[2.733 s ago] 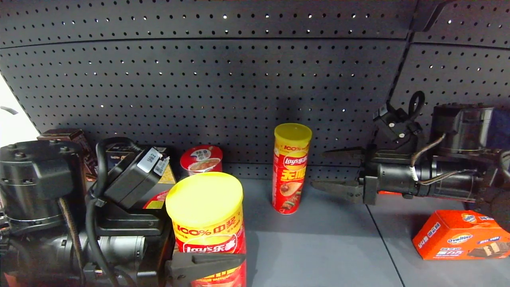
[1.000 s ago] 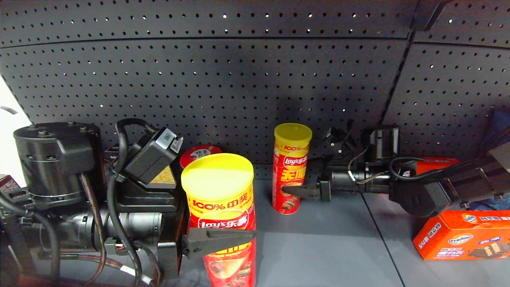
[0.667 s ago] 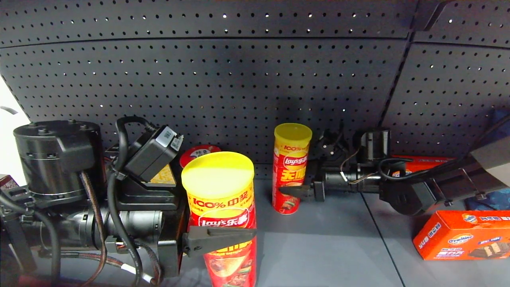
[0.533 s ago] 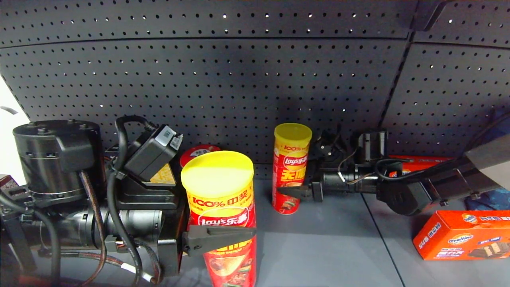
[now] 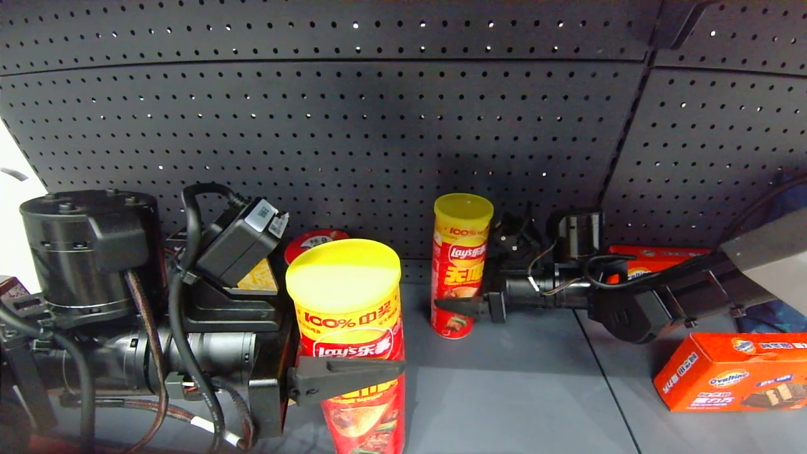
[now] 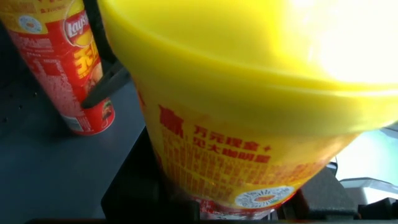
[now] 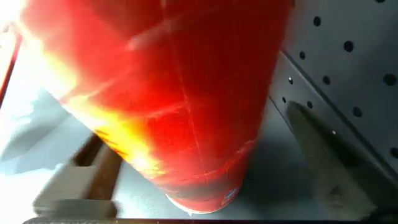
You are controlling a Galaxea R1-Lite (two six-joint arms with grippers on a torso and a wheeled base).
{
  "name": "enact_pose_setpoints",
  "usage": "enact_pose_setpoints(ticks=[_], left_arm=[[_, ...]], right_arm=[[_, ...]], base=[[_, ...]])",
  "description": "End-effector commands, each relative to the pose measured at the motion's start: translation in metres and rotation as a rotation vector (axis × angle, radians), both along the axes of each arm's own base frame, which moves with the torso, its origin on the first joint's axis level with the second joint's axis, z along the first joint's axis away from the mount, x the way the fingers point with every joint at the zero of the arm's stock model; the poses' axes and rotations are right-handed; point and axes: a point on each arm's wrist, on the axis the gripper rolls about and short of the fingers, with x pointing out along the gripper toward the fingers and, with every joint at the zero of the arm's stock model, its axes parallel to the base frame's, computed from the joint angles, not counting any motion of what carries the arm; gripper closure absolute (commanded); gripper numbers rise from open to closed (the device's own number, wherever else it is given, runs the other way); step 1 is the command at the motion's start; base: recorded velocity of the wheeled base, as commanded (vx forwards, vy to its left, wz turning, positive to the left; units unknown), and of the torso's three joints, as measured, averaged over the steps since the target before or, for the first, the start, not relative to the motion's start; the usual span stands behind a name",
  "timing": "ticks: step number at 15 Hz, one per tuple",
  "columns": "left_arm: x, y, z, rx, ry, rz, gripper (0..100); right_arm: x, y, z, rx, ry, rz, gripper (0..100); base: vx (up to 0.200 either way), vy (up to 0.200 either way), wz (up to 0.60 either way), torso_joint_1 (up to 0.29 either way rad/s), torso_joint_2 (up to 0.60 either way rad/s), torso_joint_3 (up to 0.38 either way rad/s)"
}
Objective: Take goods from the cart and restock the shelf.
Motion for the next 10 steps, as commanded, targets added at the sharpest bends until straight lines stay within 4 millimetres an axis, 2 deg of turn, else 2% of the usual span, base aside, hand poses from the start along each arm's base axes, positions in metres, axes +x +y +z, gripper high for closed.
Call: enact_pose_setpoints(ticks=[1, 4, 8, 10], left_arm=[[0.000, 0.000, 0.000, 0.000, 0.000, 0.000, 100], [-0.001, 0.001, -0.002, 0.004, 0.005, -0.001, 100], [-0.003, 0.002, -0.003, 0.005, 0.008, 0.003, 100], [-0.004, 0.003, -0.005, 0.008, 0.013, 0.003, 100]], right_arm=[[-0.001, 0.002, 0.001, -0.005, -0.006, -0.016, 100], [-0.007, 0.005, 0.007, -0.009, -0.020, -0.034, 100], [-0.033, 0.008, 0.024, -0.010, -0.045, -0.037, 100], [-0.046, 0.006, 0.026, -0.018, -0.074, -0.080, 100]], base=[[0.000, 0.000, 0.00, 0.000, 0.00, 0.000], [0.000, 0.000, 0.00, 0.000, 0.00, 0.000], [0.000, 0.000, 0.00, 0.000, 0.00, 0.000], [0.000, 0.000, 0.00, 0.000, 0.00, 0.000]])
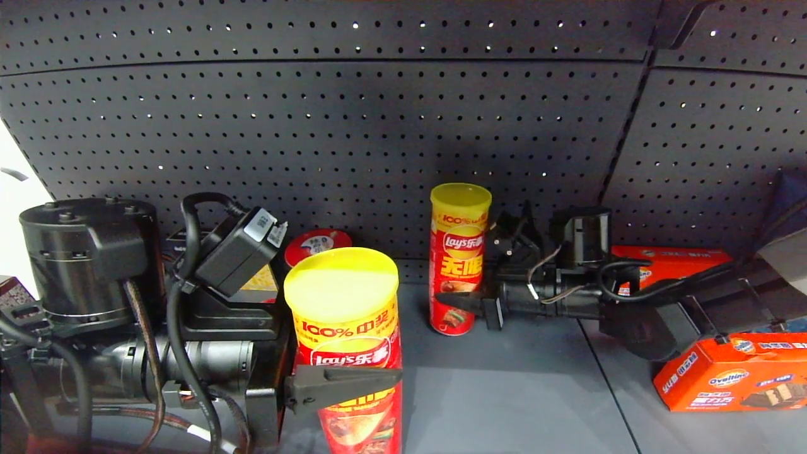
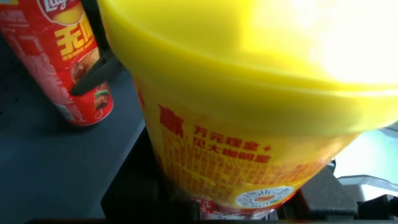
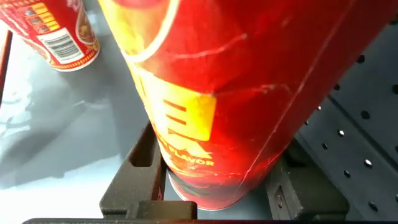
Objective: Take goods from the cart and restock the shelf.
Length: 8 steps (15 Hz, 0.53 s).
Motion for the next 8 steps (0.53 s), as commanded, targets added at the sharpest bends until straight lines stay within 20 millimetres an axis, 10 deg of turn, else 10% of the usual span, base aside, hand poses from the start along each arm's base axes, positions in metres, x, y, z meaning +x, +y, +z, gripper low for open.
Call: enact_pose_setpoints(ticks=[1, 8], left_arm=[[-0.002, 0.001, -0.001, 0.002, 0.003, 0.001, 100], [-0.006, 0.002, -0.001, 0.000, 0.000, -0.004, 100]], right_arm=[[-0.016, -0.004, 0.013, 0.012, -0.033, -0.004, 100], [-0.074, -0.025, 0.007, 0.010, -0.036, -0.017, 100]], base=[[0.000, 0.000, 0.00, 0.000, 0.00, 0.000], [0.000, 0.000, 0.00, 0.000, 0.00, 0.000]])
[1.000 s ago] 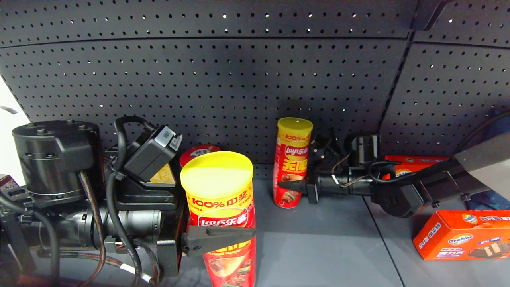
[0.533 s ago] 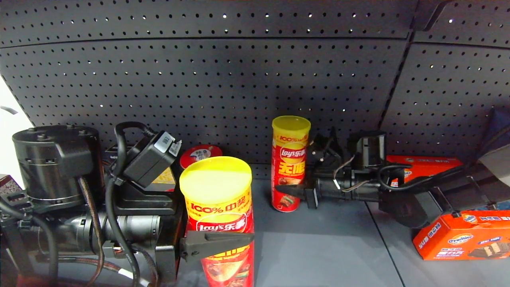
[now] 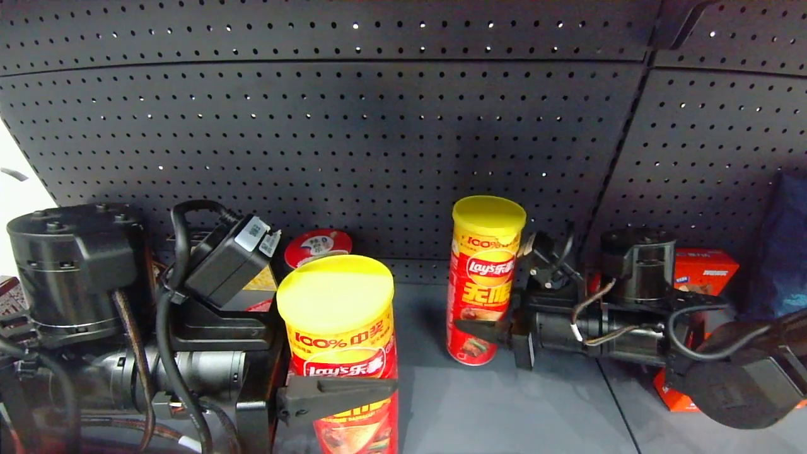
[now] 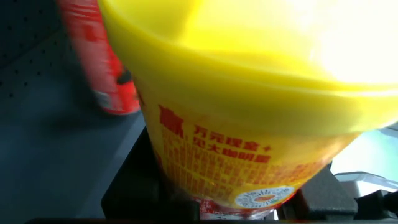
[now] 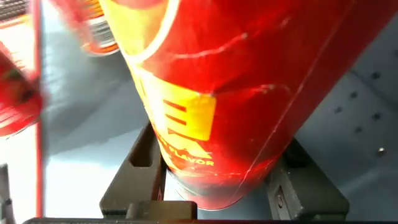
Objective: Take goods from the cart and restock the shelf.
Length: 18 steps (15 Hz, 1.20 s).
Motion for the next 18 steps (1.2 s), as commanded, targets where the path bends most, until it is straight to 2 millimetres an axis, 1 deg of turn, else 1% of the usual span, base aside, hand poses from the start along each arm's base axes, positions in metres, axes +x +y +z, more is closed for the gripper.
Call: enact_pose_setpoints(ticks=[1, 3, 6, 8, 12, 16, 18], left_arm=[[0.000, 0.000, 0.000, -0.001, -0.001, 0.001, 100], [0.000, 0.000, 0.001, -0.001, -0.003, 0.001, 100], [0.001, -0.001, 0.001, -0.001, -0.003, 0.001, 100], [0.002, -0.001, 0.001, 0.000, -0.002, 0.004, 100], [0.003, -0.001, 0.000, 0.002, 0.002, 0.005, 100], [0.003, -0.001, 0.000, 0.002, 0.004, 0.007, 100], [0.006, -0.002, 0.000, 0.002, 0.004, 0.007, 100]], right_arm=[[-0.026, -0.009, 0.005, 0.012, -0.013, 0.028, 100], [-0.037, -0.012, 0.005, 0.011, -0.009, 0.039, 100], [-0.051, -0.017, 0.000, 0.001, 0.007, 0.055, 100], [-0.055, -0.018, -0.002, 0.003, 0.004, 0.062, 100], [-0.073, -0.010, -0.009, 0.049, 0.037, 0.108, 100], [-0.077, -0.012, -0.017, 0.037, 0.057, 0.112, 100], [-0.080, -0.017, -0.025, 0.018, 0.079, 0.104, 100]], base=[[0.000, 0.000, 0.00, 0.000, 0.00, 0.000], [0.000, 0.000, 0.00, 0.000, 0.00, 0.000], [0.000, 0.000, 0.00, 0.000, 0.00, 0.000], [0.000, 0.000, 0.00, 0.000, 0.00, 0.000], [0.000, 0.000, 0.00, 0.000, 0.00, 0.000], [0.000, 0.000, 0.00, 0.000, 0.00, 0.000], [0.000, 0.000, 0.00, 0.000, 0.00, 0.000]])
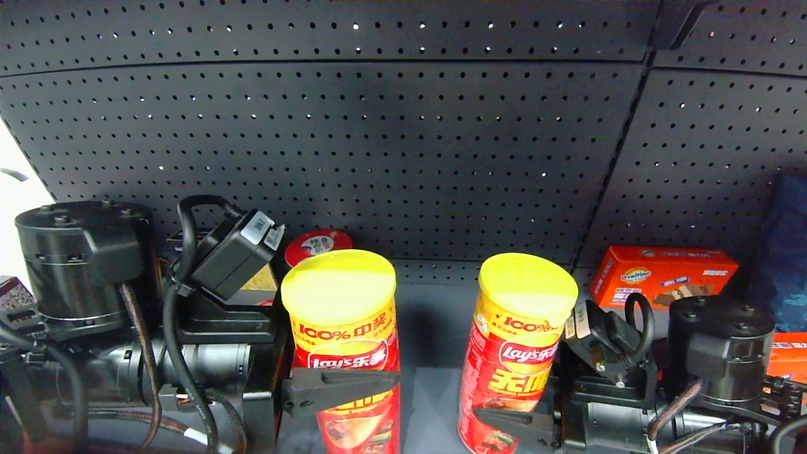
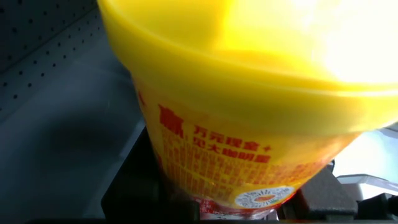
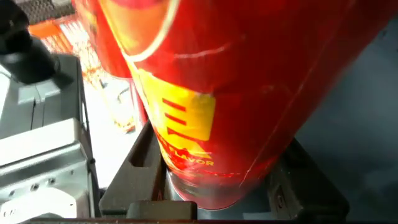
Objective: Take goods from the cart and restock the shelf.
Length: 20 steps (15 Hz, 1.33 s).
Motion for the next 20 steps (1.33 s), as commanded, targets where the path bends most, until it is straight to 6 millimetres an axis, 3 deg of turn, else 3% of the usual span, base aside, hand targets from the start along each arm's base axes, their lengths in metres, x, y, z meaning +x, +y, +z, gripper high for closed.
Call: enact_pose_setpoints(ticks=[1, 12, 13, 20], left_arm=[[0.002, -0.001, -0.001, 0.003, 0.005, 0.000, 100], [0.006, -0.002, -0.005, 0.010, 0.017, 0.005, 100], [0.006, -0.002, -0.005, 0.010, 0.017, 0.005, 100], [0.006, -0.002, -0.004, 0.008, 0.016, 0.002, 100]], right_arm=[[-0.001, -0.002, -0.005, -0.011, 0.013, -0.004, 100], [0.006, 0.001, -0.025, -0.026, 0.032, -0.005, 100], [0.005, 0.001, -0.025, -0.025, 0.031, -0.003, 0], [-0.005, -0.008, -0.016, -0.004, 0.002, -0.012, 0]], base=[[0.000, 0.000, 0.00, 0.000, 0.00, 0.000], [0.000, 0.000, 0.00, 0.000, 0.00, 0.000], [0.000, 0.000, 0.00, 0.000, 0.00, 0.000], [0.000, 0.000, 0.00, 0.000, 0.00, 0.000]])
